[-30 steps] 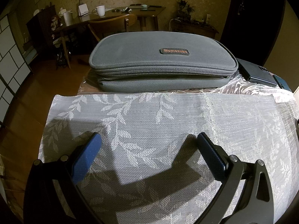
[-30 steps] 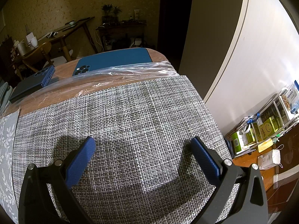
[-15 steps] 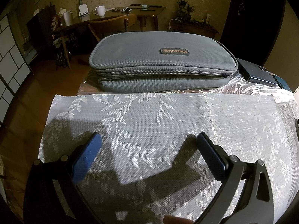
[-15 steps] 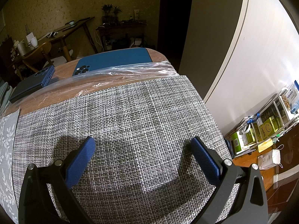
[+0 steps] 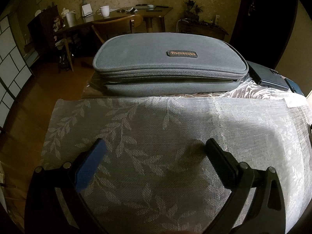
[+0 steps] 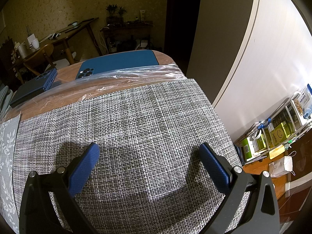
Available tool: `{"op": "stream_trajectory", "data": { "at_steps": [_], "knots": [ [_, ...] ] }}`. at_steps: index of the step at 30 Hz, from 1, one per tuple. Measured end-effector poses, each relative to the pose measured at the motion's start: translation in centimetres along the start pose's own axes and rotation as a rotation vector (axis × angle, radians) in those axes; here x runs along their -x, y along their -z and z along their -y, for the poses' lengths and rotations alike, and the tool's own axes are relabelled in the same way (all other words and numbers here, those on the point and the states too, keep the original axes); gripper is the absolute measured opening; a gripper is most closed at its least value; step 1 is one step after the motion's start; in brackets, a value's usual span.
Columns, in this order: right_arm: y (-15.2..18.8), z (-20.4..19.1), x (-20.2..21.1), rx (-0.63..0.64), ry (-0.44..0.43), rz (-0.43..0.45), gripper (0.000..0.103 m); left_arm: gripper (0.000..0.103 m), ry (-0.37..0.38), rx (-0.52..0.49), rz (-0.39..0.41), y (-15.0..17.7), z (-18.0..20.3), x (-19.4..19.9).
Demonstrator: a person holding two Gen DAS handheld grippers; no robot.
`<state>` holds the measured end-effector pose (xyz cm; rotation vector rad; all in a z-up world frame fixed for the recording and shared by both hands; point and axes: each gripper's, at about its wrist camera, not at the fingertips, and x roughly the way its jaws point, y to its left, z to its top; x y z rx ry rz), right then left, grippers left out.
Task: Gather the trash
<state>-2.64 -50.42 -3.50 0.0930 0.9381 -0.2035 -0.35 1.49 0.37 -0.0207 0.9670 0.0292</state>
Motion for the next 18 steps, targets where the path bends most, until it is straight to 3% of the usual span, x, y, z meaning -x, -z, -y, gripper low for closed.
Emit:
{"op": "stream_trajectory", "data": {
  "at_steps": [18],
  "knots": [
    [0.08, -0.05, 0.08, 0.000, 0.000, 0.000, 0.099, 0.102, 0.002, -0.002, -0.001, -0.14, 0.10, -0.30]
  ]
}}
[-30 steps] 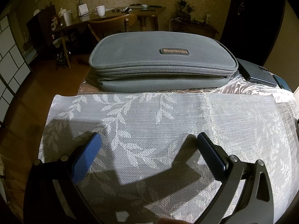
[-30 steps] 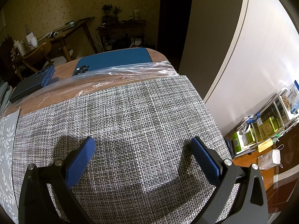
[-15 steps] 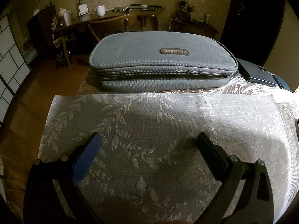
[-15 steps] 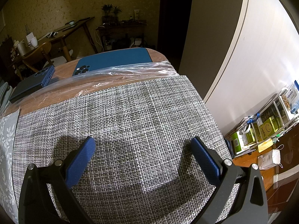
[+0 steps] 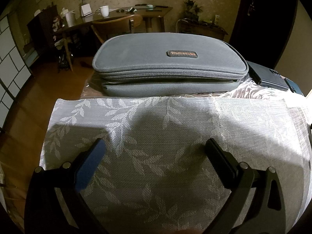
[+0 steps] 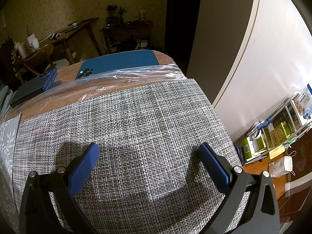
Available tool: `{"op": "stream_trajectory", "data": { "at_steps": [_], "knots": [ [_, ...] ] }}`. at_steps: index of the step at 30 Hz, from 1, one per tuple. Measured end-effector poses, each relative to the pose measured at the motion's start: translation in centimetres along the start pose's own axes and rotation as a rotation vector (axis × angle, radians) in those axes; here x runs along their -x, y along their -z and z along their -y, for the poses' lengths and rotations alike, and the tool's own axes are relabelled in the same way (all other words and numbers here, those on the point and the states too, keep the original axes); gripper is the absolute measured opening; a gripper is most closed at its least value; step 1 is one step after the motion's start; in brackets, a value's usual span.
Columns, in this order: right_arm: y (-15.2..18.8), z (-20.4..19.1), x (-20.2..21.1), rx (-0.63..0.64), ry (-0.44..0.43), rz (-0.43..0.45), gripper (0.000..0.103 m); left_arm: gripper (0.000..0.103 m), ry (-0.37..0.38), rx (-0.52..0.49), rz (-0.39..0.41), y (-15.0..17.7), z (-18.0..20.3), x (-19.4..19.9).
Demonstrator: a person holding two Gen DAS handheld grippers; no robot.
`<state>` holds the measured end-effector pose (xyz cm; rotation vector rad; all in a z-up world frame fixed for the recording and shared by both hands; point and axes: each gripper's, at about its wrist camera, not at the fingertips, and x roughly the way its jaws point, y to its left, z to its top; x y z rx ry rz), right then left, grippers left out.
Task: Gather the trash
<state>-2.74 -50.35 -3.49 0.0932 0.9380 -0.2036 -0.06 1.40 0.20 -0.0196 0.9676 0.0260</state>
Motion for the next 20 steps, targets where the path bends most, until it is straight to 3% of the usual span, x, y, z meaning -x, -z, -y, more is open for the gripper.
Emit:
{"op": "stream_trajectory", "data": {
  "at_steps": [20],
  "knots": [
    [-0.04, 0.06, -0.06, 0.000, 0.000, 0.000, 0.099, 0.102, 0.000, 0.000, 0.000, -0.08, 0.28, -0.17]
  ]
}}
